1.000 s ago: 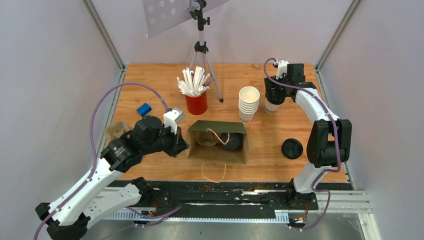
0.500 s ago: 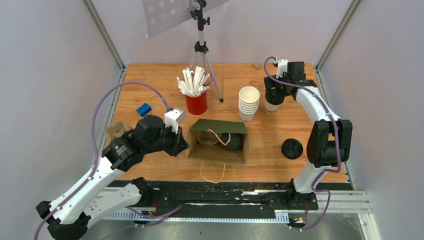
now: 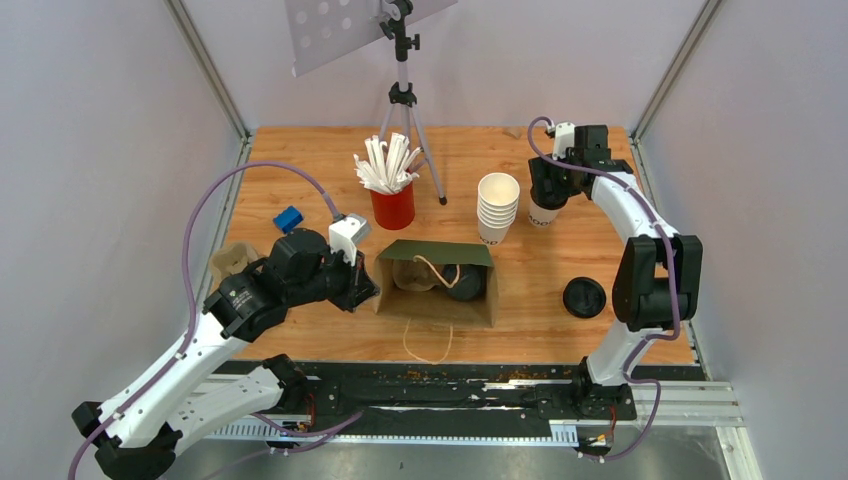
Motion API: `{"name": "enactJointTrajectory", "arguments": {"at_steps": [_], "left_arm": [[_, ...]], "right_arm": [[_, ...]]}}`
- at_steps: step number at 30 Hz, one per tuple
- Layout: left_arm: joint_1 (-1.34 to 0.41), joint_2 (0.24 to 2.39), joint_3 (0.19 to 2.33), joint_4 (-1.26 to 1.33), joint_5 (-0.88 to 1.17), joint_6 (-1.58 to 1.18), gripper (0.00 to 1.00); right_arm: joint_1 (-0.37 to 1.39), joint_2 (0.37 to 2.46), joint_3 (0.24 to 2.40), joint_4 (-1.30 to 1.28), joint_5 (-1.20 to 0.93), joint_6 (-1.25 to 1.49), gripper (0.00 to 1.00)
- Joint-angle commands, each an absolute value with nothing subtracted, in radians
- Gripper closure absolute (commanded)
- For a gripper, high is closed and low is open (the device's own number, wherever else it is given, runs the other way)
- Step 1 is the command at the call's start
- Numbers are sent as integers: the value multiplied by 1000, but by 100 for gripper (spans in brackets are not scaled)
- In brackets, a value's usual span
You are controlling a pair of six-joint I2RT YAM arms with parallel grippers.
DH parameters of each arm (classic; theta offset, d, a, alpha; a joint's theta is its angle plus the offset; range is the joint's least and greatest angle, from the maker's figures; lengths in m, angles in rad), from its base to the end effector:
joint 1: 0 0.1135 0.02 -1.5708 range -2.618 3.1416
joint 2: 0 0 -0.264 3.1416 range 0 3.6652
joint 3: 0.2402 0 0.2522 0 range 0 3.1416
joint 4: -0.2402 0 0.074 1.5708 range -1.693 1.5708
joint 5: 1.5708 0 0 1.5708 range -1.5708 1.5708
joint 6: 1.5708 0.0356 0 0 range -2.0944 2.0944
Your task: Pack the takeout coffee
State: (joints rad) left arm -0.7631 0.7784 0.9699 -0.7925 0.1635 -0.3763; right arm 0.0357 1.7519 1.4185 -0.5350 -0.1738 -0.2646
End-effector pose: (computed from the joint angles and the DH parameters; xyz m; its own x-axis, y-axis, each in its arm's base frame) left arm 0.1052 -0.1086 0.3427 -0.6663 0.1356 -0.7332 0.5743 0.7205 -0.3887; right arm 0.3886 0.0200 0.2665 -0.6979 -0.2827 -0.6581 -0.3412 0.9391 -0.0416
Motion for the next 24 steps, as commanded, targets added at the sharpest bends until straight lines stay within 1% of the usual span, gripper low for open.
{"name": "enactJointTrajectory", "arguments": {"at_steps": [1,9,19,24], "left_arm": [[-762,774,1009,-768,169,-362,100],[-763,778,1009,-766,169,-363,100],[-762,773,1012,-771,164,-364,100],[-762,770,1009,-768,163,-367,100]], "right_arm": [[26,1760,1426,-530,-181,-282,11],[17,1767,1427,-528,-200,-287,16],[18,1751,1422,-529,-218,-288,28],[17,1739,1424,-538,-205,-291,31]]}}
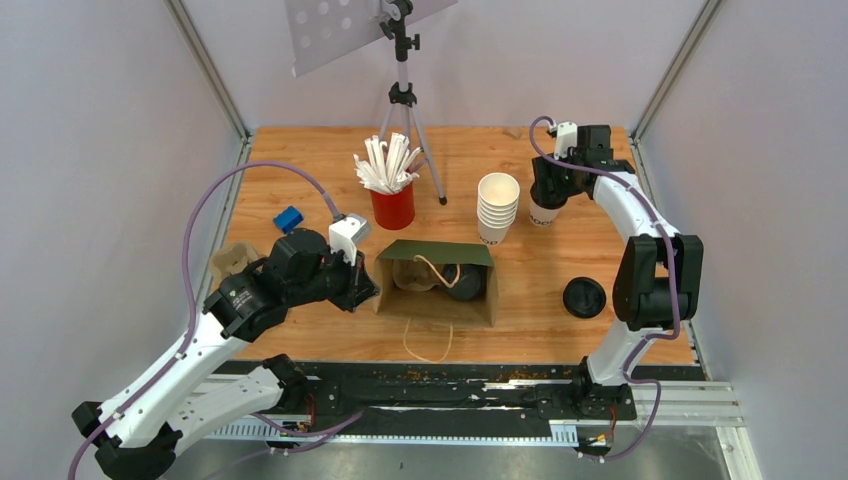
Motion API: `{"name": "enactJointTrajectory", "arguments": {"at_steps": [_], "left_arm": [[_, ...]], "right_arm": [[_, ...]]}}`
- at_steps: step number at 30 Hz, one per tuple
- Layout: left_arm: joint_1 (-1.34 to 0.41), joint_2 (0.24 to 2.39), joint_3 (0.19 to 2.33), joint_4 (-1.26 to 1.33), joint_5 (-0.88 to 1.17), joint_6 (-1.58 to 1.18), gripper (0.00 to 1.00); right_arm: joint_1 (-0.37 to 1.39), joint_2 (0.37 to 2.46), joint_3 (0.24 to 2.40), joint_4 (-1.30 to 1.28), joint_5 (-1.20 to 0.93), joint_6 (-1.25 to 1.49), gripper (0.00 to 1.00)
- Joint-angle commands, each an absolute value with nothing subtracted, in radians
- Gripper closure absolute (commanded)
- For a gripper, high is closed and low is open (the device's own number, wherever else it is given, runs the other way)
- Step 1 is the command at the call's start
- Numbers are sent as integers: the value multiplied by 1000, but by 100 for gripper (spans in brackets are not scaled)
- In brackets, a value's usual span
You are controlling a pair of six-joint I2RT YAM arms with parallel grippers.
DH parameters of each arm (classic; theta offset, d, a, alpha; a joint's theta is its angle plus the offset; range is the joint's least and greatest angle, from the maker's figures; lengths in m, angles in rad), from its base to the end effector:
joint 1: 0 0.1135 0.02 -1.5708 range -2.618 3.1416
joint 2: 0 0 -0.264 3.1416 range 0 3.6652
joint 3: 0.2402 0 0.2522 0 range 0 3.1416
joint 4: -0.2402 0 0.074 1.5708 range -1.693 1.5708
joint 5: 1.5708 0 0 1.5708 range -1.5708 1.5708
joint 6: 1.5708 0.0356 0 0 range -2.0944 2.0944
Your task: Pack the takeout coffee
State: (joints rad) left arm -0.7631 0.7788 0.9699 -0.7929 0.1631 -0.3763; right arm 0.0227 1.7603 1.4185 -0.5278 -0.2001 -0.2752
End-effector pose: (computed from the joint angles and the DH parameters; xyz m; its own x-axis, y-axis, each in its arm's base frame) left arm 0.1052 -0.1087 0.3426 -0.6667 0.1359 -0.7329 0.5739 0.7210 -0.3884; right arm 0.3906 0.0159 0.2640 -0.6943 -0.2821 -0.6621 -0.3523 0.9354 -0.0292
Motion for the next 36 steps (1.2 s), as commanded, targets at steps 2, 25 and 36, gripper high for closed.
{"name": "enactJointTrajectory", "arguments": {"at_steps": [2,25,36], "left_arm": [[-762,766,1010,-768,166,-368,100],[-762,788,1050,-755,149,-439,100],[-762,859,1128,-779,167,-469,100]], "right_arm": [[18,1728,1423,-541,-209,-290,32],[383,1373,1837,-942,-107,-242,35],[668,1230,1941,-926,-221,-151,34]]}}
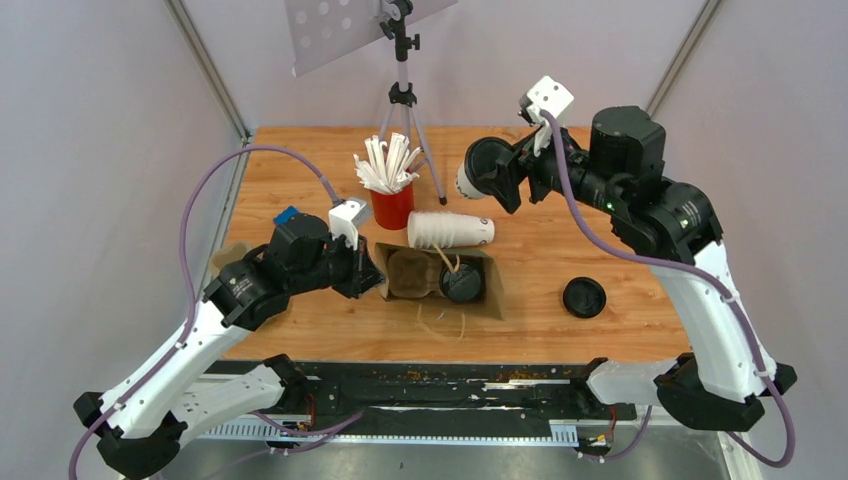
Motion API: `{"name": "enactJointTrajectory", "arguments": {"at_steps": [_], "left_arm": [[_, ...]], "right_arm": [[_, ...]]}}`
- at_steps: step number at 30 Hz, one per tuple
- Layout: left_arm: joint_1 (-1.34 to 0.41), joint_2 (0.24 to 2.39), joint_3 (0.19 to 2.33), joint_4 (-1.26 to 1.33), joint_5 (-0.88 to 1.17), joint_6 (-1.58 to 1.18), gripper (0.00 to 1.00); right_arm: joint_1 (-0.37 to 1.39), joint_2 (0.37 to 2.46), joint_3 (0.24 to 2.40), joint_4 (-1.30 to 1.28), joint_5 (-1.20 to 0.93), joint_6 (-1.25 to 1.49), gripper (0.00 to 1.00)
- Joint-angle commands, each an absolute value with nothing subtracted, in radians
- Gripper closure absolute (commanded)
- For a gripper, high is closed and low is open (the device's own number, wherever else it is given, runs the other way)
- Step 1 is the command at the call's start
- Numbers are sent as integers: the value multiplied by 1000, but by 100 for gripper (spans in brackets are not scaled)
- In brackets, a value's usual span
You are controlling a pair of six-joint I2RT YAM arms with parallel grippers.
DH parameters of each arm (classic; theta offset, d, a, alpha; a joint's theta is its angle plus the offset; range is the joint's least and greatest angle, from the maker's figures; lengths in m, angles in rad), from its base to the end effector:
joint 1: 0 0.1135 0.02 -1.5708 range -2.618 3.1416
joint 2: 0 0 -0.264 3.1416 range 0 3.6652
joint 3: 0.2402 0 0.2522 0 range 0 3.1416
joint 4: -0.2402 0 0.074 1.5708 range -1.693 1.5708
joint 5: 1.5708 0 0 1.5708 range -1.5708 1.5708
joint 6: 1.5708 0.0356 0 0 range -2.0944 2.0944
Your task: Pack the takeout coffee
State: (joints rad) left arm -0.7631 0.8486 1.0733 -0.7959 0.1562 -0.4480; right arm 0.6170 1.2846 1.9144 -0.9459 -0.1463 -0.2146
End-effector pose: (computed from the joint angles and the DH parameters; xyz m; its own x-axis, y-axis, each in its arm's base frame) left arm 0.1138 -0.1165 0.3656 -0.6889 0.0668 -0.7218 0.5314 0.7238 -0.4402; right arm 0.1698 0.1268 0.5256 -0.1018 -0.3305 -0.9383 -0.7237 0.6718 -0.1581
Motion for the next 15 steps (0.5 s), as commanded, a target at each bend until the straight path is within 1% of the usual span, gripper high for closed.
{"name": "enactJointTrajectory", "arguments": {"at_steps": [1,3,6,9,15], "left_arm": [[-762,862,1130,-781,166,-470,100],[-762,867,1132,-781,163,-475,100],[-762,867,1133,-785,156,-482,100],[-762,868,1131,-788,149,-484,100],[-762,885,1140,-796,150,-478,100]], "right_arm": [[685,1217,1933,-914,-257,-146,34],[722,1194,1914,-888,-304,-128,34],[766,1166,1875,-857,-311,-106,34],[781,1147,1824,-833,-347,-101,34],[784,1095,1705,-775,-489,-111,34]]}}
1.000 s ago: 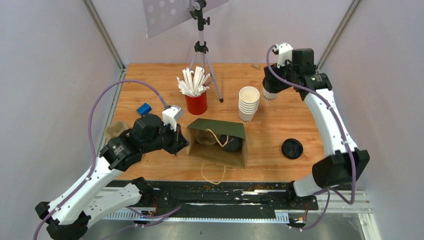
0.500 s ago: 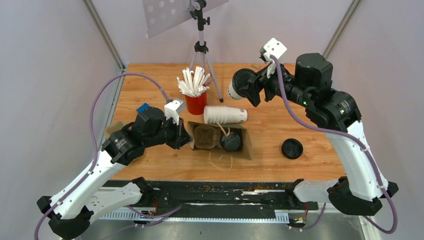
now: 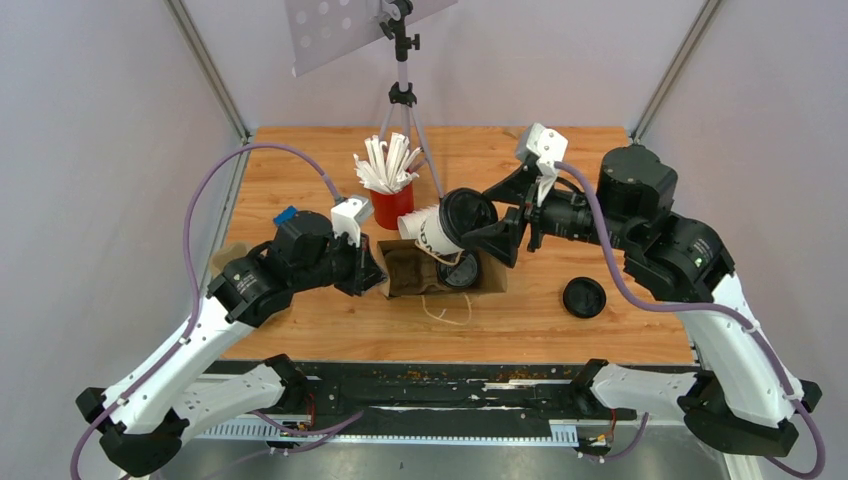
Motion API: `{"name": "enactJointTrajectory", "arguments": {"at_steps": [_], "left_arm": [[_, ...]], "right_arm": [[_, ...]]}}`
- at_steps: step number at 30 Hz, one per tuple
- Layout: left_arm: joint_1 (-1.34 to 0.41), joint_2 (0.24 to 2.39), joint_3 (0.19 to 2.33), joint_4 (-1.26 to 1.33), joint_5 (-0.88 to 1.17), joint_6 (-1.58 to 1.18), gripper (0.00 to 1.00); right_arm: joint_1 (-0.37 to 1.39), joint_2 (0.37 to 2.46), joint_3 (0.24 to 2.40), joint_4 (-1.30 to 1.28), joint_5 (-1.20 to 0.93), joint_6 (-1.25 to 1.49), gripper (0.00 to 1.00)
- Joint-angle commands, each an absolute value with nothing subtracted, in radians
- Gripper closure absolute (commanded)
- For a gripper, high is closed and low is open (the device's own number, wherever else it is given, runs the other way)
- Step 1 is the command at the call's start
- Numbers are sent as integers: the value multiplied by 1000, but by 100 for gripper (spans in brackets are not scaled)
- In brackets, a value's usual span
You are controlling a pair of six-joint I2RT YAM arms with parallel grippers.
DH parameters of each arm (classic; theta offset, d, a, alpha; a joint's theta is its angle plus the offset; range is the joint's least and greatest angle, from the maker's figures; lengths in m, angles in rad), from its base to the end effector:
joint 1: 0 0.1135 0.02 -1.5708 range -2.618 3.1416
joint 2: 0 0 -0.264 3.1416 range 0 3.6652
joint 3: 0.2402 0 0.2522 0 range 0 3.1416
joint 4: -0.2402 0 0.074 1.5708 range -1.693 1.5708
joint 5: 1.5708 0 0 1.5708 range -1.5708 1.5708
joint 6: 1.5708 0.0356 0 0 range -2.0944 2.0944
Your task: Pack the takeout coffee
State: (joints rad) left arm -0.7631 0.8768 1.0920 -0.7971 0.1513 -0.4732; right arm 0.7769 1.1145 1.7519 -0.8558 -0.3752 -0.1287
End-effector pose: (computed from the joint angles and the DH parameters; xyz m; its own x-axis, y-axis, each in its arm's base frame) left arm 0.1183 -0.1206 0.3673 -0.7064 0.0522 -0.7059 0.5082 0.7316 -0.4545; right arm 0.1117 0.1281 0.5213 -0.0368 -0.2036 -0.9784 -0.9197 0.3898 -0.0465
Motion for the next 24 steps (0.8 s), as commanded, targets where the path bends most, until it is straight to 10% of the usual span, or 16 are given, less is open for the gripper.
{"name": "enactJointTrajectory", "arguments": {"at_steps": [1,24], "left_arm": [[-763,886,1141,-798,148,-479,100],[-762,868,1131,-790,149,-491,100]], "right_arm": [[785,1092,1695,-764,-499,-105,34],[889,1053,1573,-649,-523,-60,33]]}}
